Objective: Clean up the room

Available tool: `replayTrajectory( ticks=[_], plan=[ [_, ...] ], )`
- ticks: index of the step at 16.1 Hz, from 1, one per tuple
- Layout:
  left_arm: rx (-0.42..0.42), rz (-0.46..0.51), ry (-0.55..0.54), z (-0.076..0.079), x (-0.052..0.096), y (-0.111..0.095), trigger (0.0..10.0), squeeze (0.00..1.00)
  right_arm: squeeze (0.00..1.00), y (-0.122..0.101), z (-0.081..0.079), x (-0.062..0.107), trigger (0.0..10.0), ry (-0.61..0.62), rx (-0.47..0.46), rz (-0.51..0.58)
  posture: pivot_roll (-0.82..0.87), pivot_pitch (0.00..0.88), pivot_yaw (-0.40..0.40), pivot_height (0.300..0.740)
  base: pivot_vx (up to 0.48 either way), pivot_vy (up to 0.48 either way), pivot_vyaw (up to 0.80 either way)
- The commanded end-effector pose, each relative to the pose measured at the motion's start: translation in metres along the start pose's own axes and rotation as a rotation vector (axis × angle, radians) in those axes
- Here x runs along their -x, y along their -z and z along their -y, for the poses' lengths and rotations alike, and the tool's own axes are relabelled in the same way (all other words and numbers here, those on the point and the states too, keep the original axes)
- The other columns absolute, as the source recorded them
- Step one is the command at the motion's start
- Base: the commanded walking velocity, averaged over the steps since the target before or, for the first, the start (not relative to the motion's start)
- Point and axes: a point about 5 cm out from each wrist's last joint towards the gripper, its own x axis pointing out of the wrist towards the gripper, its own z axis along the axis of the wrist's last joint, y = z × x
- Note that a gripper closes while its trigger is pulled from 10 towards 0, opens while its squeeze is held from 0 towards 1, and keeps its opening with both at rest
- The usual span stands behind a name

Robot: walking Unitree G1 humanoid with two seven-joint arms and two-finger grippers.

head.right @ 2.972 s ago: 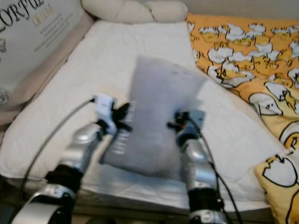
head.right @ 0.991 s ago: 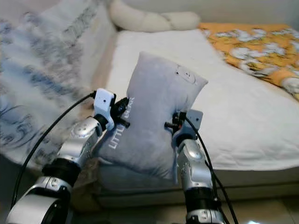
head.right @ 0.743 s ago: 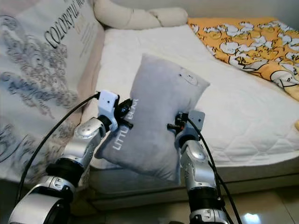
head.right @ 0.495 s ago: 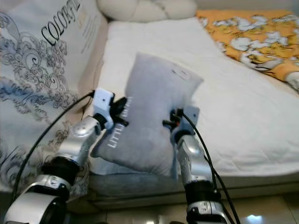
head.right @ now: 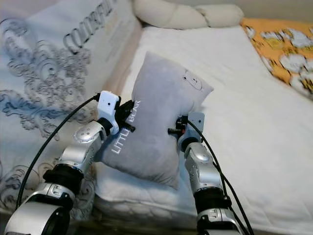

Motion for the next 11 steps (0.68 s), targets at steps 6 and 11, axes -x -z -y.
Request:
replayTrajectory(
  ticks=[6, 11],
  plan=[
    [-0.028, 0.005, 0.039, 0.002, -0.002, -0.004, 10.0, 0.0, 0.0, 0.0, -0.013, 0.002, 10.0, -0.03, -0.004, 0.024, -0.03, 0.0, 0.051, 0.74, 0.101, 0.0, 0.0],
    [-0.051, -0.007, 0.036, 0.002, -0.006, -0.004, 10.0, 0.0, 0.0, 0.005, -0.005, -0.003, 10.0, 0.032, 0.024, -0.031, -0.03, 0.0, 0.054, 0.74, 0.0, 0.0, 0.0]
  ],
)
